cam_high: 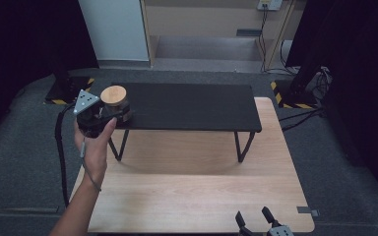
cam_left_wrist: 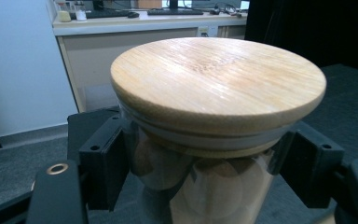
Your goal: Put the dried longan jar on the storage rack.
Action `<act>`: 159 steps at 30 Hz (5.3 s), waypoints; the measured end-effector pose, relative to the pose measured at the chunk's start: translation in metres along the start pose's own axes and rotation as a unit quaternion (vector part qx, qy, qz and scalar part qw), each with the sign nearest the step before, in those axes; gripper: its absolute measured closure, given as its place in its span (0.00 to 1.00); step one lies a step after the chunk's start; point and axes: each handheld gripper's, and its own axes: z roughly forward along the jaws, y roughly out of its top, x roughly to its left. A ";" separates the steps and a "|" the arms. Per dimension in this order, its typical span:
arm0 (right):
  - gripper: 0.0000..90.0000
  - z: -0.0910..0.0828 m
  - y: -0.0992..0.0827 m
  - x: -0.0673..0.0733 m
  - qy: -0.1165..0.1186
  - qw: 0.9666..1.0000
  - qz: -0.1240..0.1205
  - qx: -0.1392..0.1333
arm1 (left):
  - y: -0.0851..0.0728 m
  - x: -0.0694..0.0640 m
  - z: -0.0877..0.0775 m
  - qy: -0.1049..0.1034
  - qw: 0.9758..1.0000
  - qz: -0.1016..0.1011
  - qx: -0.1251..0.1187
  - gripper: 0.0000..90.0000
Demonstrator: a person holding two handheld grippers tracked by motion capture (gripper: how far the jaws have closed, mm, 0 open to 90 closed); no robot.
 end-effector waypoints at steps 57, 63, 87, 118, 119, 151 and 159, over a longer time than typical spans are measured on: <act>0.10 0.005 0.003 0.001 0.001 1.000 -0.001 0.008 | -0.013 -0.003 0.013 0.027 1.000 0.004 -0.011 0.04; 0.10 0.005 0.003 0.002 0.003 1.000 -0.002 0.008 | -0.015 -0.003 0.006 0.024 1.000 0.003 -0.013 0.04; 0.09 0.006 0.004 0.004 0.008 1.000 -0.006 0.005 | -0.039 -0.019 -0.043 0.013 0.999 -0.001 -0.037 0.04; 0.09 0.009 0.003 0.006 0.018 1.000 -0.009 0.010 | -0.117 -0.051 -0.100 0.009 0.999 -0.014 -0.032 0.05; 0.09 0.009 0.003 0.007 0.018 1.000 -0.009 0.010 | -0.120 -0.053 -0.101 0.010 0.999 -0.013 -0.031 0.05; 0.09 0.008 0.001 0.005 0.022 1.000 -0.009 0.015 | -0.169 -0.075 -0.136 0.031 0.999 -0.009 -0.031 0.05; 0.09 0.008 0.000 0.004 0.021 1.000 -0.008 0.016 | -0.182 -0.078 -0.141 0.039 0.999 -0.001 -0.017 0.05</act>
